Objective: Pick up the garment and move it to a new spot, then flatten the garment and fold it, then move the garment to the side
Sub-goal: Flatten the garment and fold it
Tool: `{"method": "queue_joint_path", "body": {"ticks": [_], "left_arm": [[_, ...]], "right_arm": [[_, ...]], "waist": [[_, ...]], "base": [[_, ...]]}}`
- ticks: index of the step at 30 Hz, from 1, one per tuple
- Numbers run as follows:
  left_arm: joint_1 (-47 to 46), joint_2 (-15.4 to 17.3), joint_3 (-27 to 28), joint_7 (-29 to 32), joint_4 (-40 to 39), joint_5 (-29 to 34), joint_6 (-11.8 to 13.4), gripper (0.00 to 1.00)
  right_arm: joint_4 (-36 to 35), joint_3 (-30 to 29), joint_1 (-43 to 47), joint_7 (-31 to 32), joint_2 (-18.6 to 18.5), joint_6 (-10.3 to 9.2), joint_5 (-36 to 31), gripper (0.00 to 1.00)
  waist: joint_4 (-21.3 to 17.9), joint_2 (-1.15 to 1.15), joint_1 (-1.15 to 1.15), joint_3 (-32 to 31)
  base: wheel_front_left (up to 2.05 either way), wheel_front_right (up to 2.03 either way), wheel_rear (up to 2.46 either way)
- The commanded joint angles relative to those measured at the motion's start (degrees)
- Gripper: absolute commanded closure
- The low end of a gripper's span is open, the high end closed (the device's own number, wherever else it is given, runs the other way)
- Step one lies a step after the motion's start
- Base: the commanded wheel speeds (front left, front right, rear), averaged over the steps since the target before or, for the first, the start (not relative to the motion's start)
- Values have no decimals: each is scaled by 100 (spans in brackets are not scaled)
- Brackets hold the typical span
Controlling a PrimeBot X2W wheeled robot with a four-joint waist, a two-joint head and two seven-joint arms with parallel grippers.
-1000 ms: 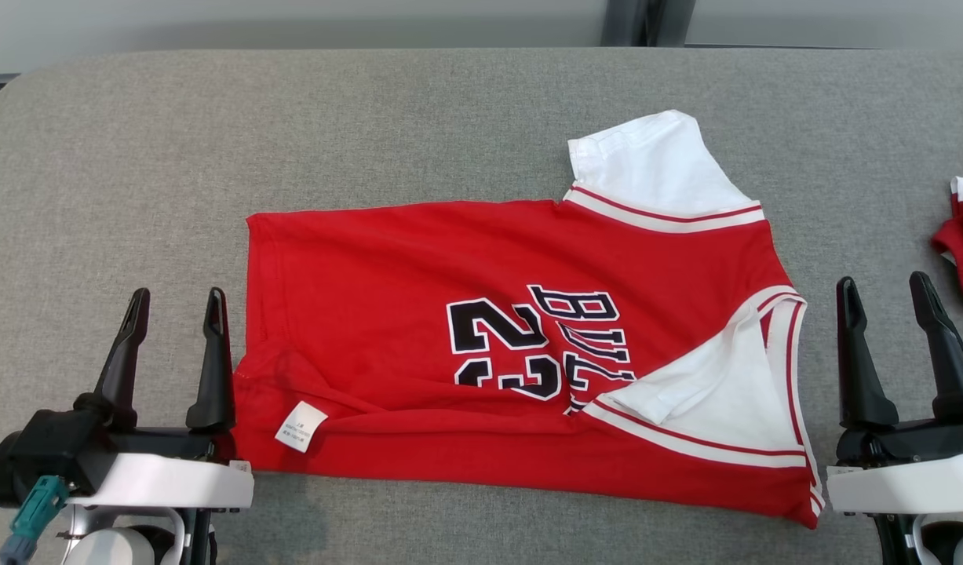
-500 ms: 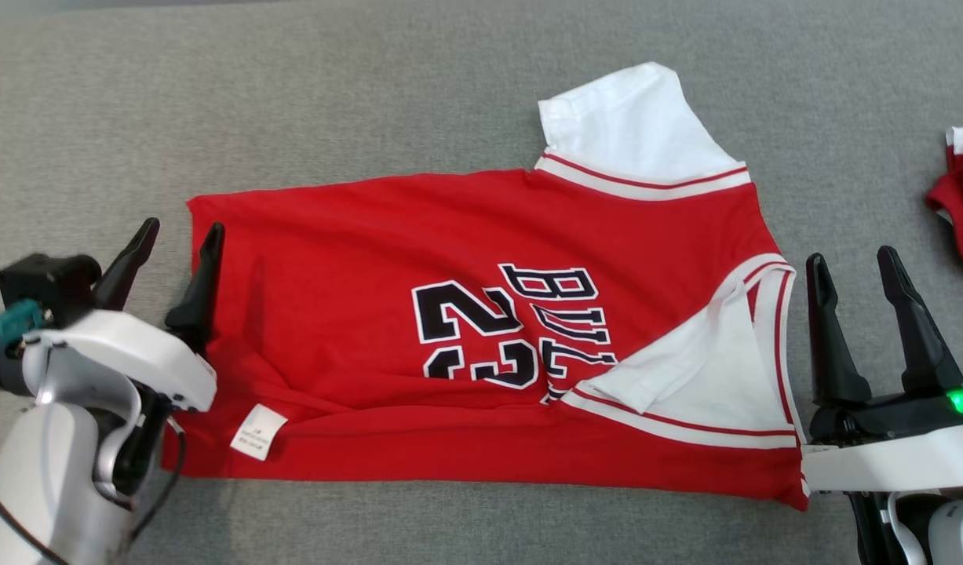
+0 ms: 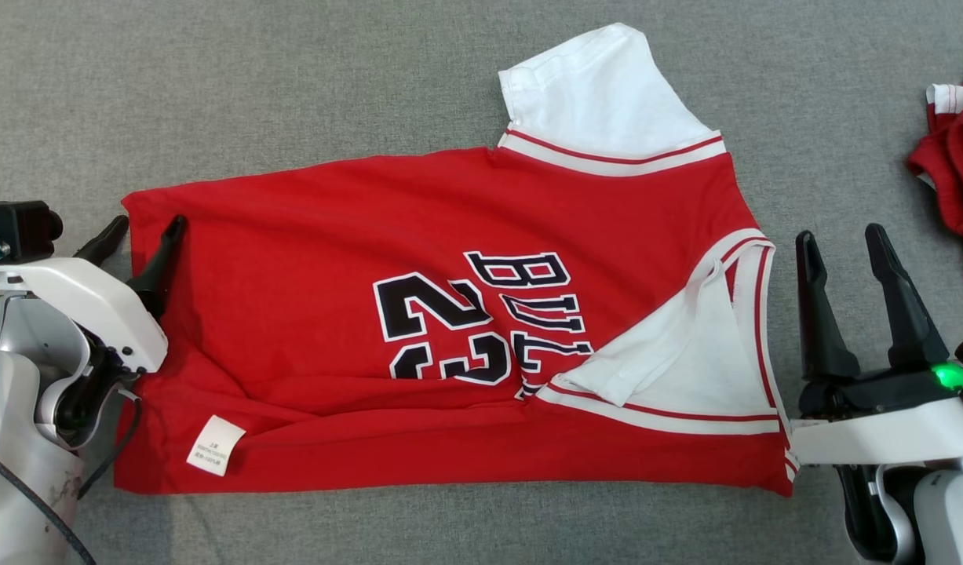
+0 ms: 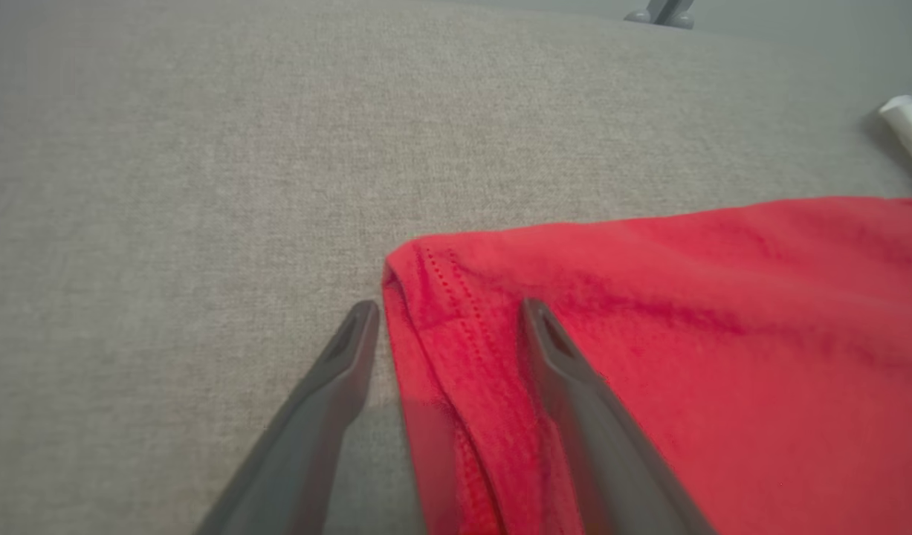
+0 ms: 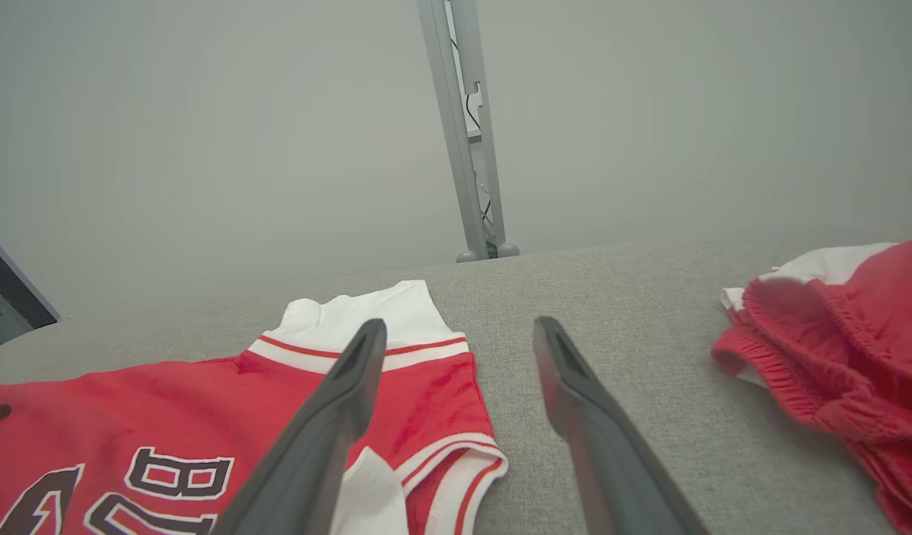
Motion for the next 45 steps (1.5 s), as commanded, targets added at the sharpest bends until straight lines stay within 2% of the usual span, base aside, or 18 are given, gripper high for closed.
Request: {"method": "queue_joint_path", "body": {"ticks": [1,2,3,4,8,12,17,20,25,29,34,42,44,45], "left_arm": [[-113,56,-38,-1,59,-58,-27,37],[-132,81,-102,18,100,-124,-23,58],[-148,87,-170,18,115,-197,-24,90],[-170,115,-212,5,136,-260,-24,100],[-238,242,-396,-104,192,-431,-21,100],[-346,336,-550,-239,242,-548,-21,100],[-594,260,-813,-389,203,-575,-21,100],[-809,152,-1036,-478,137,-578,-22,100],[-1195,-85,-1456,-671,35,-576,-22,100],[-1477,-236,-1780,-844,58,-604,-22,100],[-1754,-356,-2131,-1059,152,-689,-22,100],[-2037,-364,-2507,-1363,365,-908,-22,100],[-2064,-346,-2541,-1387,400,-935,-22,100],[-2090,-326,-2555,-1424,432,-960,-21,100]], "right_arm": [[40,1,-108,-35,-70,1,37,0],[61,16,-143,-39,-90,1,53,0],[82,30,-187,-46,-102,1,92,0],[97,44,-239,-46,-138,1,110,0],[170,78,-513,-69,-301,1,311,0],[372,27,-1124,-14,-633,1,557,0],[1088,175,-2261,214,-1326,1,919,0],[1637,486,-2937,326,-1748,1,1099,0],[2499,1212,-3953,686,-2238,1,1464,0],[3143,1918,-4594,1208,-2459,1,1803,0],[3613,2832,-5173,1784,-2717,1,2279,0],[4060,3828,-5632,2518,-2966,1,3105,0],[4072,3908,-5670,2551,-2989,1,3201,0],[4065,3979,-5735,2527,-3020,1,3277,4]], "waist": [[-7,0,0,13],[-10,0,0,20],[-14,0,0,29],[-19,0,0,37],[-42,0,0,60],[-43,0,0,88],[190,0,0,205],[449,0,0,322],[890,0,0,560],[1171,0,0,724],[1409,0,0,878],[1529,0,0,976],[1530,0,0,983],[1531,0,0,988]], "base": [[0,0,0],[0,0,0],[0,0,0],[0,0,0],[0,0,0],[0,0,0],[0,0,0],[0,0,0],[0,0,0],[0,0,0],[0,0,0],[0,0,0],[0,0,0],[0,0,0]]}}
